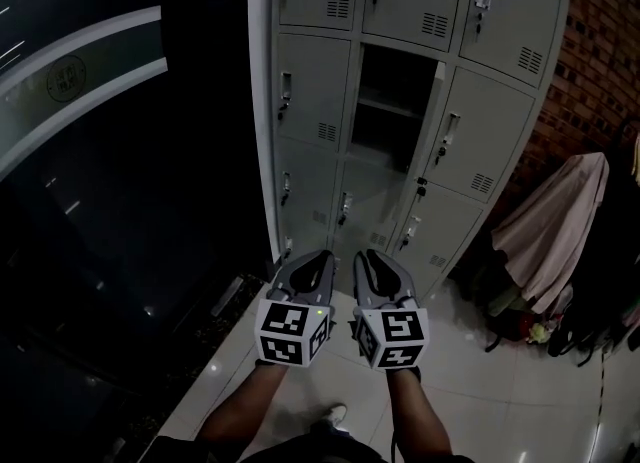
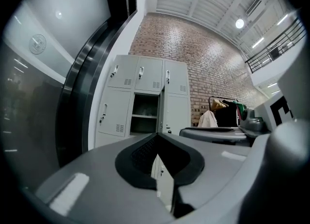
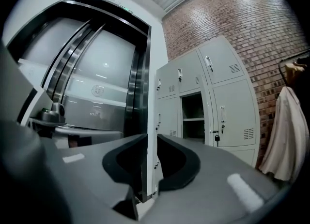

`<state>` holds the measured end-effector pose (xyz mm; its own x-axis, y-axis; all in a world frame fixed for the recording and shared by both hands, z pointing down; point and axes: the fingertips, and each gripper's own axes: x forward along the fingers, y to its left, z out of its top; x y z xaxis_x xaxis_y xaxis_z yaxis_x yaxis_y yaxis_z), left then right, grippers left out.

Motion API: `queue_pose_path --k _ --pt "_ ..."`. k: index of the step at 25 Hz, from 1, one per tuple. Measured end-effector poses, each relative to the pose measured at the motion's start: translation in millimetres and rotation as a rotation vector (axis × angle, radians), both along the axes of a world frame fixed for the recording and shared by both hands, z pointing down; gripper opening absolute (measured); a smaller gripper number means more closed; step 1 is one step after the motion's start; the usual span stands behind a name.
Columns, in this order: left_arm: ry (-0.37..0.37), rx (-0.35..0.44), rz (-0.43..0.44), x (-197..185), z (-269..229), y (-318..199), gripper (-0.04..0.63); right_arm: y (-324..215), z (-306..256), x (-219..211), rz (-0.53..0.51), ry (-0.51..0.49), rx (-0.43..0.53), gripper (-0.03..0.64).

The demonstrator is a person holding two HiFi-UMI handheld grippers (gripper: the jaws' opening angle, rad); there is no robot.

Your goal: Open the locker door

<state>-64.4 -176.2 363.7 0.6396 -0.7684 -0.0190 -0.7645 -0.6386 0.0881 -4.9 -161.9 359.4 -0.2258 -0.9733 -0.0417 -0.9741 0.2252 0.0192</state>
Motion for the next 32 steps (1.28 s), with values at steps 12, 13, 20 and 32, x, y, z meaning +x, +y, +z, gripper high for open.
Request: queue_pose_path --k 12,13,20,32 --pt "0.010 0.004 0.074 -2.9 0.3 109.2 0.005 113.5 -0.3 -19.0 0.040 -0.018 0.015 -0.003" --pt "0.013 0.004 0.077 -2.2 -0.2 115.3 0.005 119.8 -0.5 -20.7 0.037 -0.014 0.014 -0.003" --pt "0.020 0.005 0.076 7.3 2.4 149.3 0.005 155.2 4.9 -19.5 0.017 -0.003 0.009 -0.003" --pt "0.027 -0.009 0.020 29.2 6.0 201.5 0.005 207.9 -1.1 9.0 -0.032 -0.006 0.025 -0.003"
